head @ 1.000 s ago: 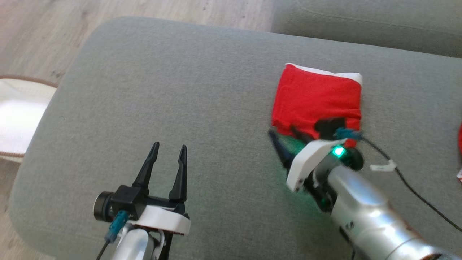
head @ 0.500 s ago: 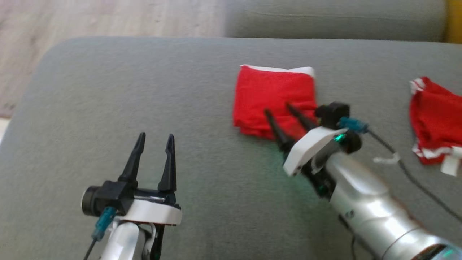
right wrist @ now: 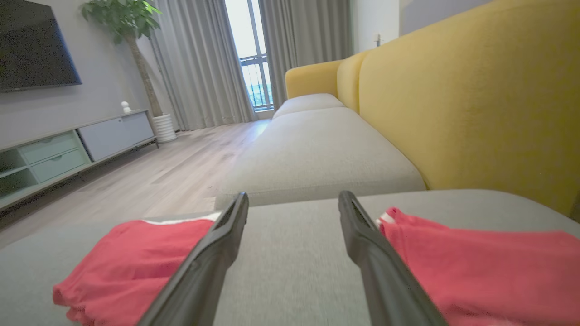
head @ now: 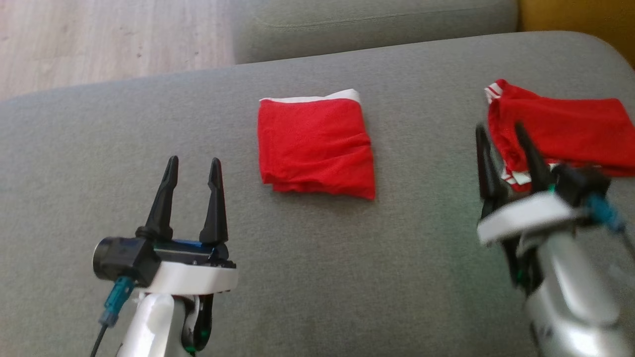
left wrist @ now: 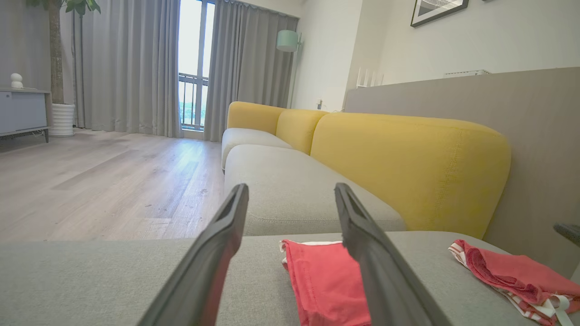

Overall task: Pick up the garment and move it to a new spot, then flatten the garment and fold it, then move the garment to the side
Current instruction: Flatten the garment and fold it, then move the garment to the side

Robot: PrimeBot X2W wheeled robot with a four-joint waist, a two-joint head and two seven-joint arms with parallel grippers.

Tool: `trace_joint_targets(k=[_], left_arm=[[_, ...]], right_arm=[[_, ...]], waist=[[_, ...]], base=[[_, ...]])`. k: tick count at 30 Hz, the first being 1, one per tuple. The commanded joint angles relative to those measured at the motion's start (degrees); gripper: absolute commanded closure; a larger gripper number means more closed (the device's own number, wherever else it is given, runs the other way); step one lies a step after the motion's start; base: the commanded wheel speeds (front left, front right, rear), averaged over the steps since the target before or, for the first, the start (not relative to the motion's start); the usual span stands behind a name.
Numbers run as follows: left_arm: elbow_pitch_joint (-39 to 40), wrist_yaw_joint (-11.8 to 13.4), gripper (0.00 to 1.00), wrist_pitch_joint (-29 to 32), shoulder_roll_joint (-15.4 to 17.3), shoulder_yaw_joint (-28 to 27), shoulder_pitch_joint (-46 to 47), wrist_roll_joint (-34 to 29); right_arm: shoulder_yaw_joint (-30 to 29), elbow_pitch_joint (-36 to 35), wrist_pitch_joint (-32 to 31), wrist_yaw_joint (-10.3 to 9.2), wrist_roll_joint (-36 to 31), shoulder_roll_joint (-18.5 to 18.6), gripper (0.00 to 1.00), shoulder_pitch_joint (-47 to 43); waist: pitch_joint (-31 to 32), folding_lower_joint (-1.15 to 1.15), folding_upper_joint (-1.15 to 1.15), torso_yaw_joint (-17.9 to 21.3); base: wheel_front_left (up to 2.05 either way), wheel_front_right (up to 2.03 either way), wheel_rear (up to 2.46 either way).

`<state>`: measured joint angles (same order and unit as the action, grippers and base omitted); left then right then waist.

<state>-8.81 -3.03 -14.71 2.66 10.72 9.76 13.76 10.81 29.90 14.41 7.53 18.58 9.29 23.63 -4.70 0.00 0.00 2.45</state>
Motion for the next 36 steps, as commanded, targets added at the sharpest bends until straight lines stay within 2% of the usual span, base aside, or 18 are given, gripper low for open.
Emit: trace_joint_targets(k=[1, 5, 10, 16, 22, 28, 36], left_arm=[[2.3, -0.1, 0.00, -0.3, 0.2, -2.4, 2.0, 0.5], [2.3, -0.4, 0.00, -0.3, 0.2, -2.6, 1.4, 0.9], [1.9, -0.6, 0.00, -0.3, 0.2, -2.5, 0.6, 0.9], [1.8, -0.8, 0.00, -0.3, 0.2, -1.7, 1.4, 1.0], [1.9, -1.0, 0.00, -0.3, 0.2, -0.4, 3.0, 0.8], [1.3, -0.9, 0.00, -0.3, 0.2, 2.1, 4.8, 1.2], [0.4, 0.2, 0.00, -0.3, 0.2, 4.7, 5.5, 2.7]], right_arm=[[-0.6, -3.9, 0.6, -0.04, -2.4, -2.1, 0.00, -1.8], [-5.2, -8.9, 0.6, -0.04, -7.2, -5.1, 0.00, -8.0], [-7.1, -11.6, 0.6, -0.04, -9.4, -6.3, 0.00, -11.5], [-7.6, -13.0, -0.7, -0.04, -8.7, -6.4, 0.00, -11.0], [-8.4, -12.9, -3.2, -0.04, -8.3, -6.4, 0.00, -7.0], [-7.4, -7.9, -8.6, -0.04, -5.3, -6.4, 0.00, -1.0], [-4.0, 5.1, -14.4, -0.04, -0.8, -6.4, 0.00, 7.0]], waist=[[0.2, 0.00, 0.00, 1.0], [0.3, 0.00, 0.00, 1.5], [0.2, 0.00, 0.00, 1.6], [-1.0, 0.00, 0.00, 0.2], [-3.4, 0.00, 0.00, -2.9], [-6.1, 0.00, 0.00, -7.1], [-8.4, 0.00, 0.00, -11.8]], base=[[0.00, 0.00, 0.00], [0.00, 0.00, 0.00], [0.00, 0.00, 0.00], [0.00, 0.00, 0.00], [0.00, 0.00, 0.00], [0.00, 0.00, 0.00], [0.00, 0.00, 0.00]])
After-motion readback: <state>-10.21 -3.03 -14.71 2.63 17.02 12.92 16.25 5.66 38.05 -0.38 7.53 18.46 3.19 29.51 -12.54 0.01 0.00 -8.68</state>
